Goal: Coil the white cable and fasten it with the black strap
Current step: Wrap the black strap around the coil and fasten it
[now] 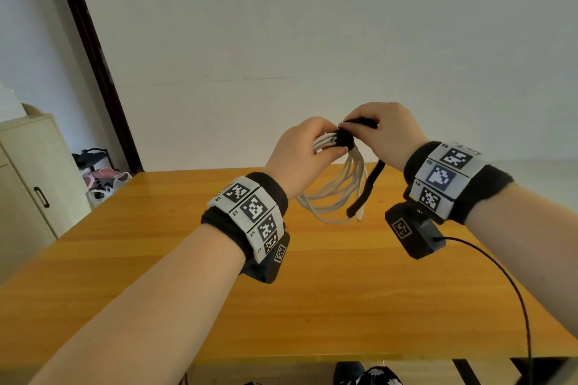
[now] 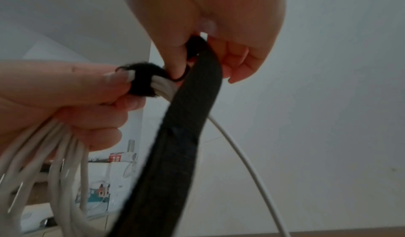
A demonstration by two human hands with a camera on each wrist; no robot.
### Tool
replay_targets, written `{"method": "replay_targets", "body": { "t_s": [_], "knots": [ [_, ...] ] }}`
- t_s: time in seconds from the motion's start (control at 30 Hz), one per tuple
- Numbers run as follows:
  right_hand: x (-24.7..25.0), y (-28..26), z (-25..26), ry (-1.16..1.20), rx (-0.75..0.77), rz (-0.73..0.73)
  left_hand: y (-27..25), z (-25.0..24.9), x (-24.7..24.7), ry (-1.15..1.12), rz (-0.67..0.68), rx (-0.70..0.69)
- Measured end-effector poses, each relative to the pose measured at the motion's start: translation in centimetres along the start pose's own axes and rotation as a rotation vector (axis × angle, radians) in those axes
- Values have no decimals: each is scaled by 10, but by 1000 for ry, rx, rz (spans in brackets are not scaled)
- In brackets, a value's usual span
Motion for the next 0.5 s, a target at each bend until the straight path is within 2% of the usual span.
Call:
{"method": "replay_targets", "body": {
  "t_s": [0.13,0.33,0.43,0.5],
  "knots": [
    [4,5,-3,73,-59,44,-3,-1,3,-111,-3,-8],
    [5,9,-9,-98,-111,77,-2,0,2,-215,-28,-14],
    [8,9,-8,-199,-132,23,0,4,4,-192,-56,-3],
    [11,8,-3,-182,-140,-52,2,10,5,-158,-73,18]
  ]
}}
Point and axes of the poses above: each hand's wrist, its own y-axis towards the middle knuckle, its own x-axis out of the back of the hand, z = x × y, the point moved 2 cm from there along y, towards the middle knuckle, and after that the axes turned 8 degrees about x, right-handed, at the moved point
